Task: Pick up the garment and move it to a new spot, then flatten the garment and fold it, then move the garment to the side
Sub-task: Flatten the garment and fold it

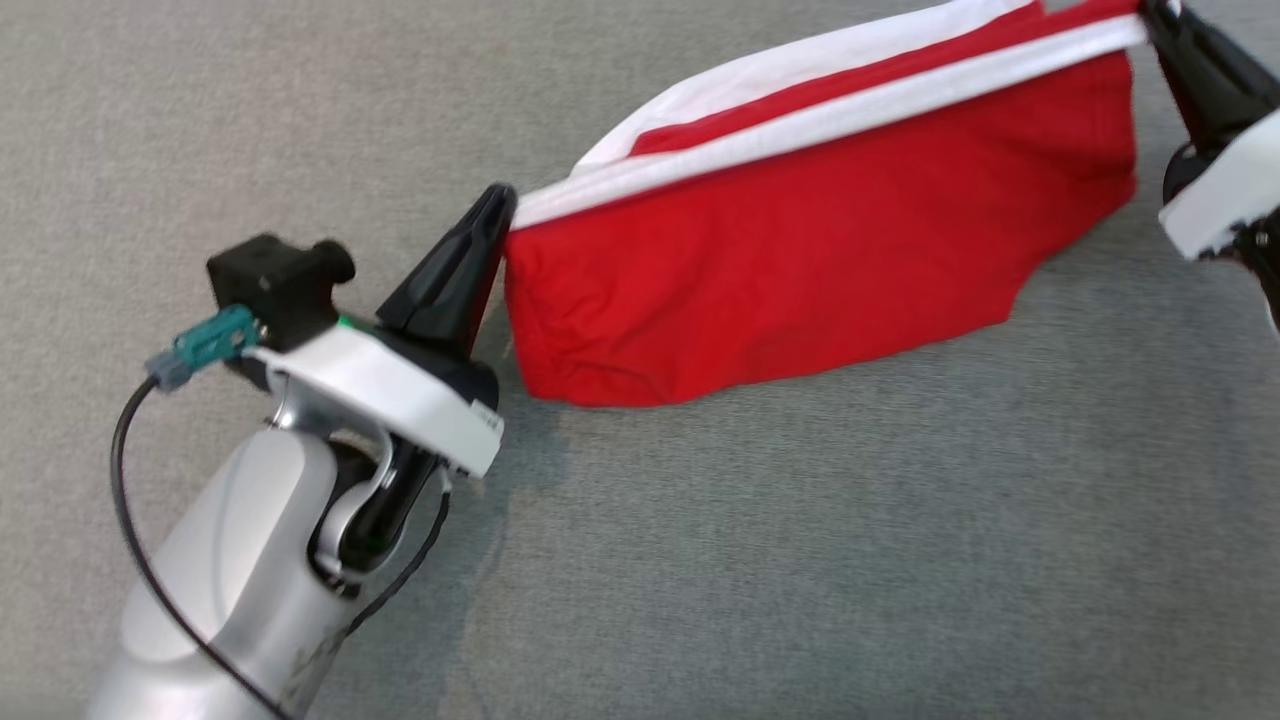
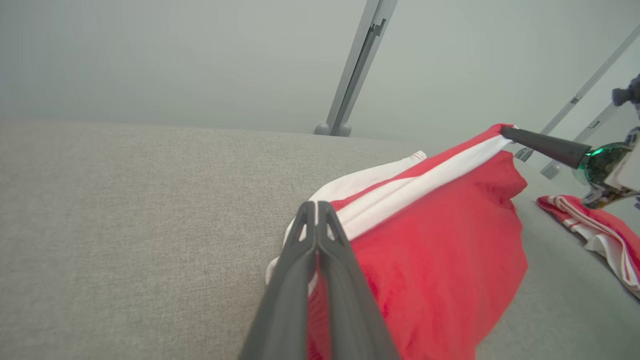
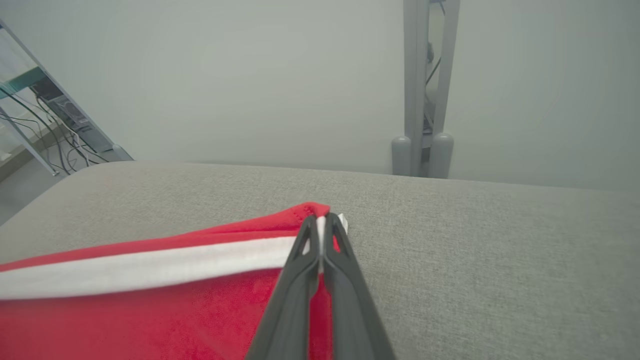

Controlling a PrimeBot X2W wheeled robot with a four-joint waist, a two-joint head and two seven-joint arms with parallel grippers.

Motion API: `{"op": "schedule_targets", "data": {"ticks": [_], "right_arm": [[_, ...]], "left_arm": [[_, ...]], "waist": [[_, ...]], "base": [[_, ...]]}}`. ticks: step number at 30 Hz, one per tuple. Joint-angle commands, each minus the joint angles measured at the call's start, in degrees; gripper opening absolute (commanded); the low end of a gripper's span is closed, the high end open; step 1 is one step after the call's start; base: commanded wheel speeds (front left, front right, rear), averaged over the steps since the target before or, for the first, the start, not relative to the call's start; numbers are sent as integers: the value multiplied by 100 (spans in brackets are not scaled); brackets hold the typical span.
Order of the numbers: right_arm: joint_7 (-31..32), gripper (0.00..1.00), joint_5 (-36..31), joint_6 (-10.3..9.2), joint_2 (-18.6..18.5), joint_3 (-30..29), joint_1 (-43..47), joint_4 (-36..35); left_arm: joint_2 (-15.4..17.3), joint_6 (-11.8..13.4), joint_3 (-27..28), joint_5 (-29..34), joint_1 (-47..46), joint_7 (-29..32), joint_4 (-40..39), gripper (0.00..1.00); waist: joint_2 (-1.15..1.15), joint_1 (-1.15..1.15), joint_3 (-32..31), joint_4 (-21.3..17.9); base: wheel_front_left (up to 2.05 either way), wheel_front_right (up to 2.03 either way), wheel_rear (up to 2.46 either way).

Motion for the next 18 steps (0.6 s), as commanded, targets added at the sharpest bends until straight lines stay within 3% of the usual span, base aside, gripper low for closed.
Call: {"op": "schedule_targets", "data": {"ticks": [1,11,12,13,14,18], "right_arm": [[-159,0,9,-33,-123,98,-304,367],[-865,0,127,-32,-23,922,-1222,1947],[-1100,87,216,-32,35,1073,-1296,2132],[-1100,87,216,-32,35,1073,-1296,2132],[-1204,100,255,-23,58,1162,-1297,2210],[-1826,100,398,-20,147,1379,-1192,2368]], "left_arm": [[-53,-90,1,-40,-230,-70,312,0],[-557,-500,-192,-98,-898,-402,1610,2],[-585,-539,-208,-102,-930,-507,1795,83],[-585,-539,-208,-102,-930,-507,1795,83],[-598,-552,-189,-105,-944,-573,1864,100],[-627,-493,-83,-69,-824,-927,2030,100]], "waist": [[0,0,169,216],[0,0,272,302],[0,0,261,273],[0,0,261,273],[0,0,250,252],[0,0,165,124]], "base": [[0,0,0],[0,0,0],[0,0,0],[0,0,0],[0,0,0],[0,0,0]]}}
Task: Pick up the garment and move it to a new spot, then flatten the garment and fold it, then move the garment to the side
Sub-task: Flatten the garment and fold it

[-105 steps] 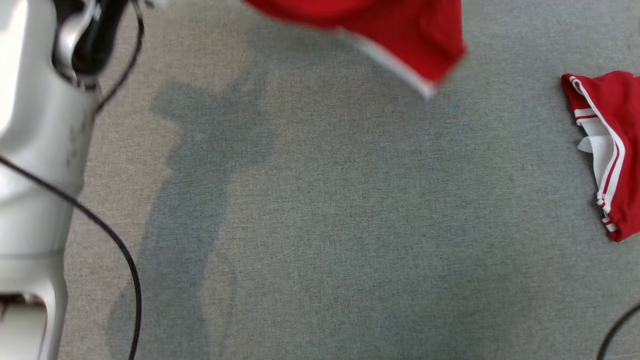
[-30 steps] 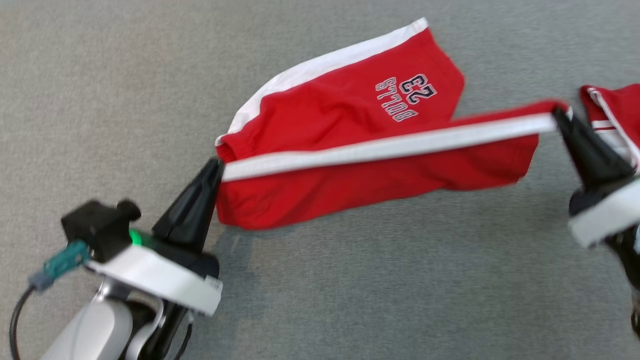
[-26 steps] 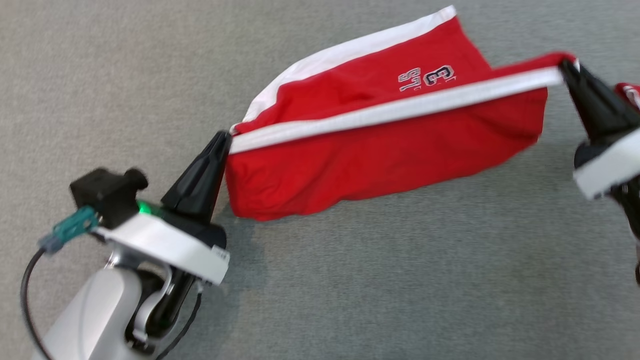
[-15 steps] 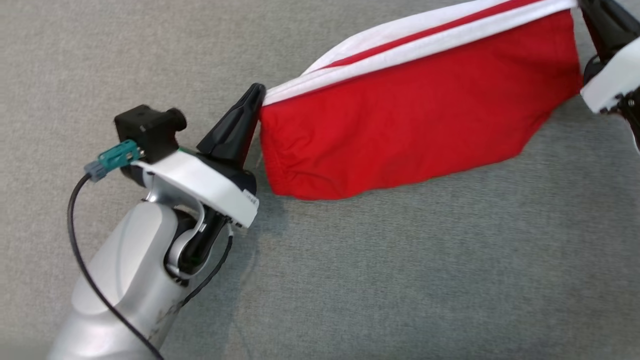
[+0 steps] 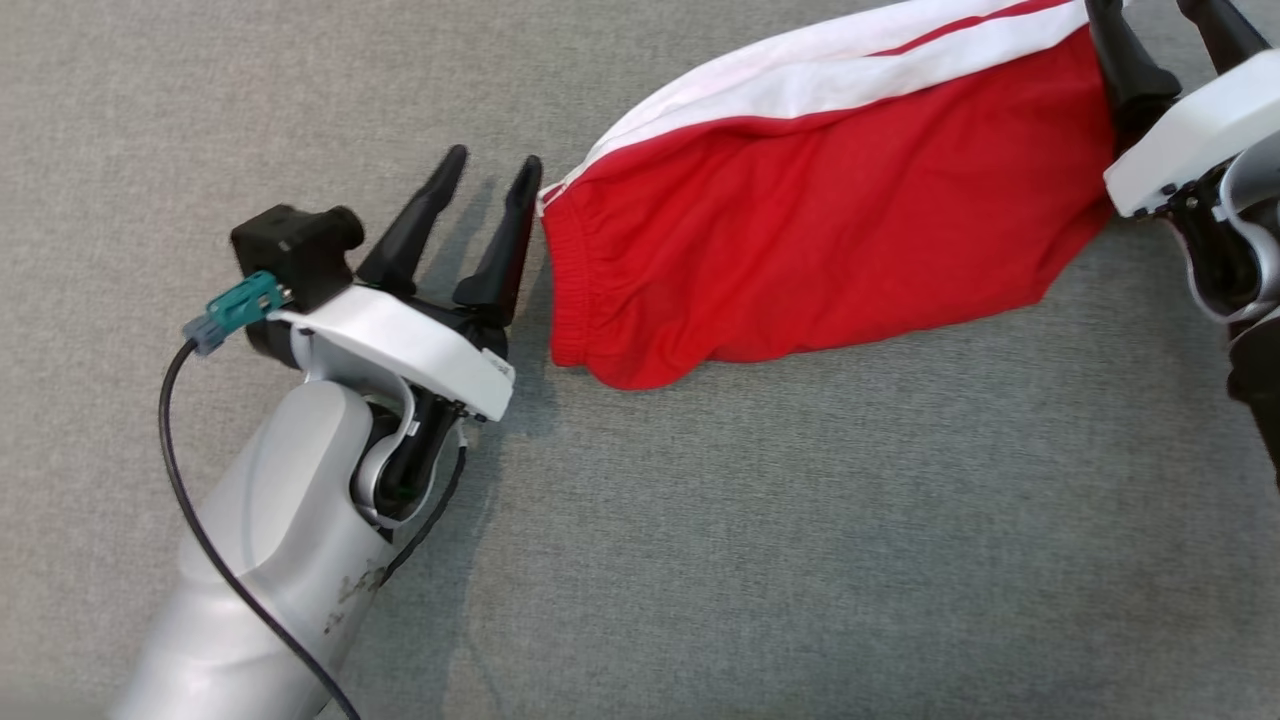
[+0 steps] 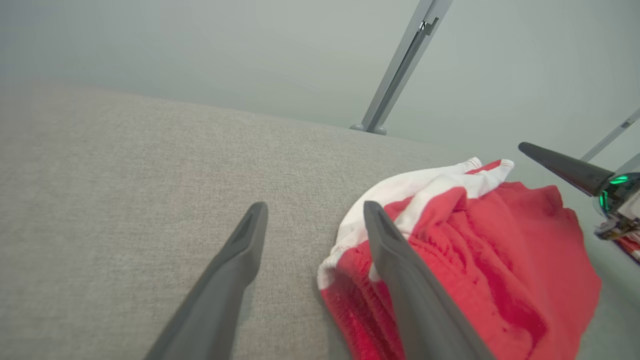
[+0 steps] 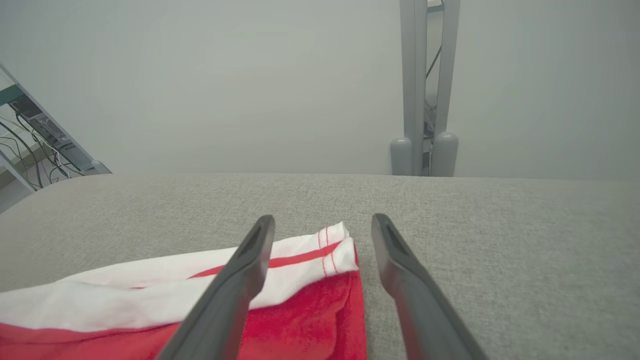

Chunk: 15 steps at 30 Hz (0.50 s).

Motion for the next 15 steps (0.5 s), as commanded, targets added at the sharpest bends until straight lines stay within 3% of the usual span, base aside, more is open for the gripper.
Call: {"op": "schedule_targets", "data": {"ticks": [1,9,15], "right_arm": [[-147,100,45,-2,-7,41,85,25],[-1030,100,-50,-2,9,175,584,-269],[-1082,100,-867,-2,112,-716,1545,-1500]], "left_arm": [[51,52,55,41,62,-77,19,100],[201,601,668,456,674,-392,-514,100],[214,899,1490,1236,1439,-393,-1623,100]], "waist": [[0,0,-53,-80],[0,0,-286,-378],[0,0,-536,-567]], "base": [[0,0,0],[0,0,0],[0,0,0]]}}
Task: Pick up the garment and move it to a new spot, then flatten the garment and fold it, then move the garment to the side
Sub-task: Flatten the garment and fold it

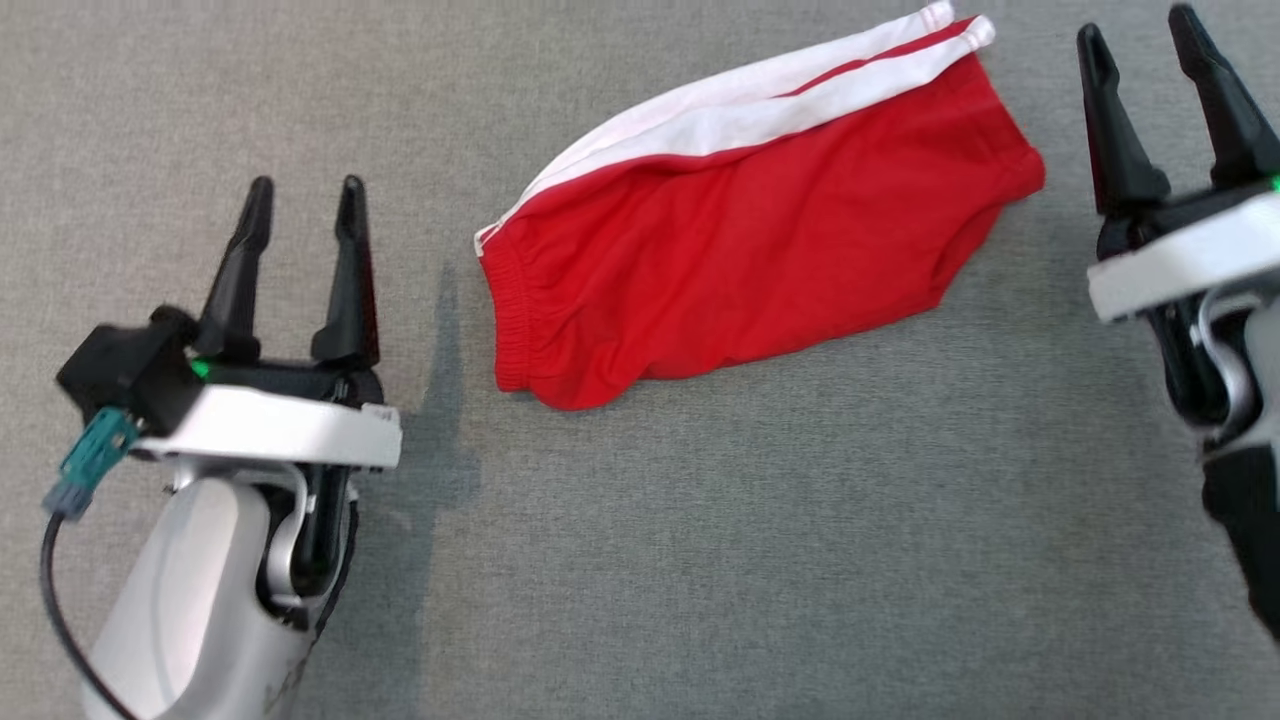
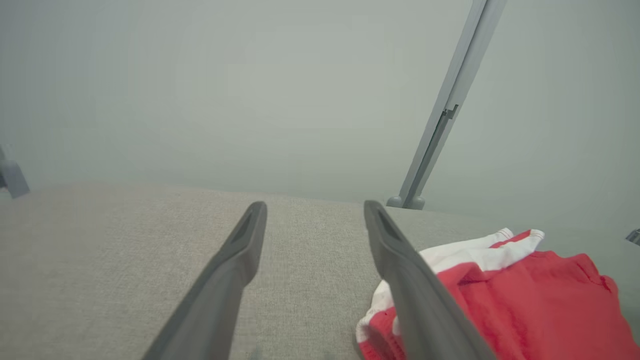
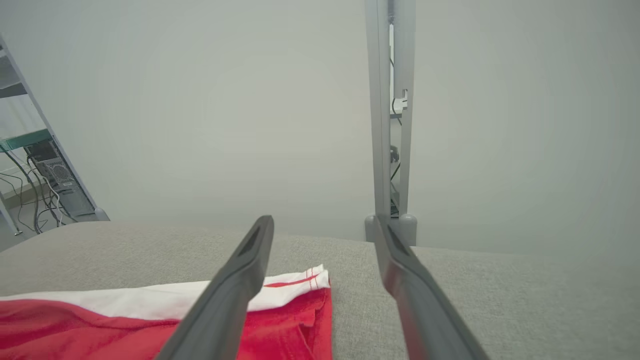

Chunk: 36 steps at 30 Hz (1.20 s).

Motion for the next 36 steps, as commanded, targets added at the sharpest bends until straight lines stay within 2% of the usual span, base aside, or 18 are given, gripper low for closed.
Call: {"op": "schedule_targets", "data": {"ticks": [1,5,9,17,28,36], "right_arm": [[-30,100,-186,-2,78,-157,358,-230],[-32,100,-807,-2,337,-744,1211,-1082],[-22,100,-1169,-2,572,-1035,1911,-1564],[-22,100,-1392,-2,822,-1312,2692,-1861],[-23,100,-1339,-2,869,-1363,2826,-1857],[85,100,-1239,-2,748,-1441,2412,-1591]], "left_arm": [[7,42,125,131,146,-16,-156,100],[-71,-1,496,495,611,-18,-579,100],[-121,-87,668,766,950,-18,-726,100],[-260,-187,780,1010,1334,-19,-607,100],[-395,-291,862,1118,1321,-19,-488,100],[-479,-334,930,1162,1218,-19,-525,100]], "waist": [[0,0,-124,-94],[0,0,-299,-208],[0,0,-442,-310],[0,0,-665,-397],[0,0,-710,-394],[0,0,-607,-308]], "base": [[0,0,0],[0,0,0],[0,0,0],[0,0,0],[0,0,0],[0,0,0]]}}
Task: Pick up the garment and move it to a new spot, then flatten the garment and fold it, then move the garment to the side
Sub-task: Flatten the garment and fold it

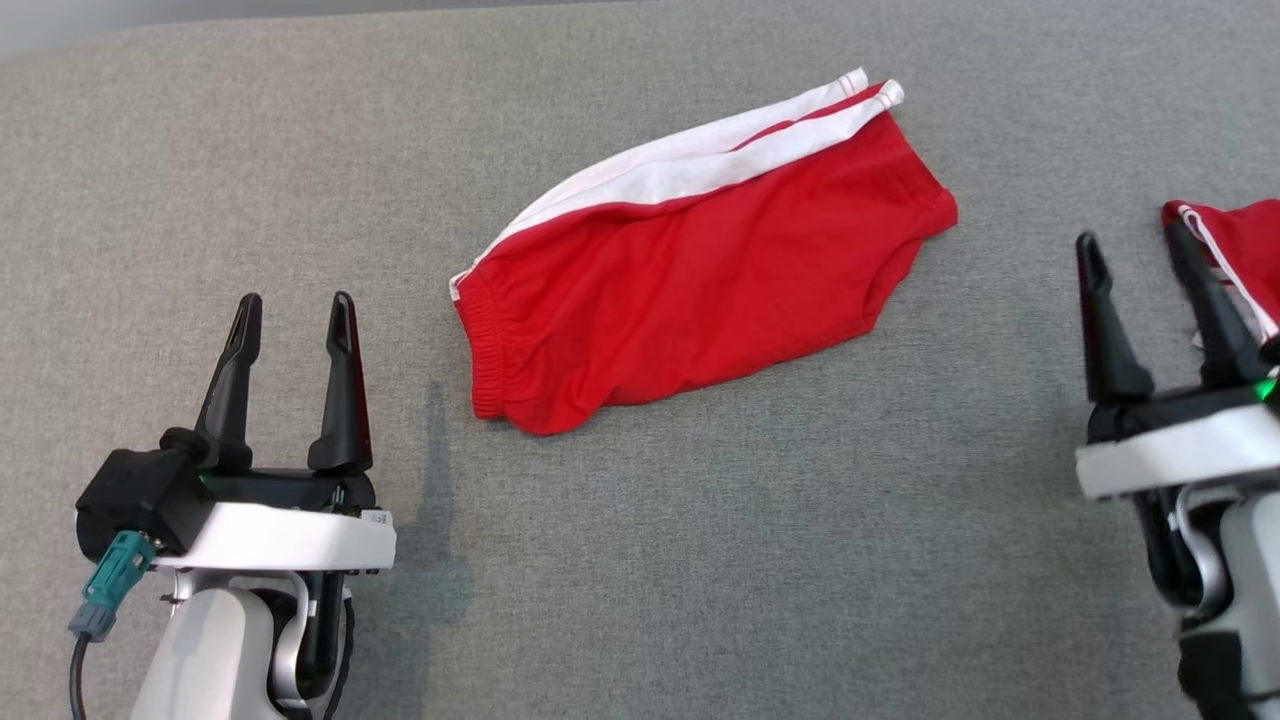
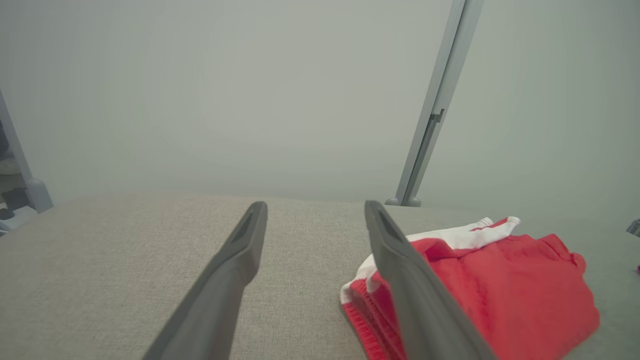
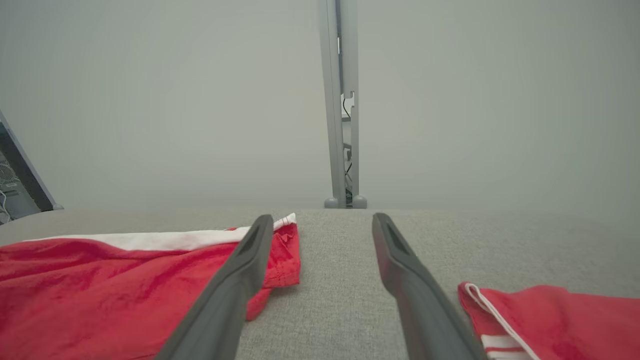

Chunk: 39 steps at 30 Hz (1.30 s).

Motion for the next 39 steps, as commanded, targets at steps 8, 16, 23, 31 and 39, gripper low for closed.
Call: {"op": "schedule_targets", "data": {"ticks": [8,16,23,31,39], "right_arm": [[282,100,127,-2,-119,231,-1225,1270],[369,100,493,-2,110,738,-2112,3104],[457,0,1039,-1,290,1316,-2292,3834],[64,0,1671,-1,160,1554,-1952,3384],[-65,0,1940,-5,-93,1216,-720,2210]], "left_arm": [[-146,-88,-49,34,-278,-19,79,100],[-326,-223,-215,61,-532,-20,197,100],[-357,-250,-130,141,-556,-20,237,100],[-374,-293,-55,167,-526,-20,256,100],[-336,-305,49,244,-326,-20,214,100]], "waist": [[0,0,314,371],[0,0,587,772],[0,0,626,728],[0,0,509,542],[0,0,310,222]], "base": [[0,0,0],[0,0,0],[0,0,0],[0,0,0],[0,0,0]]}}
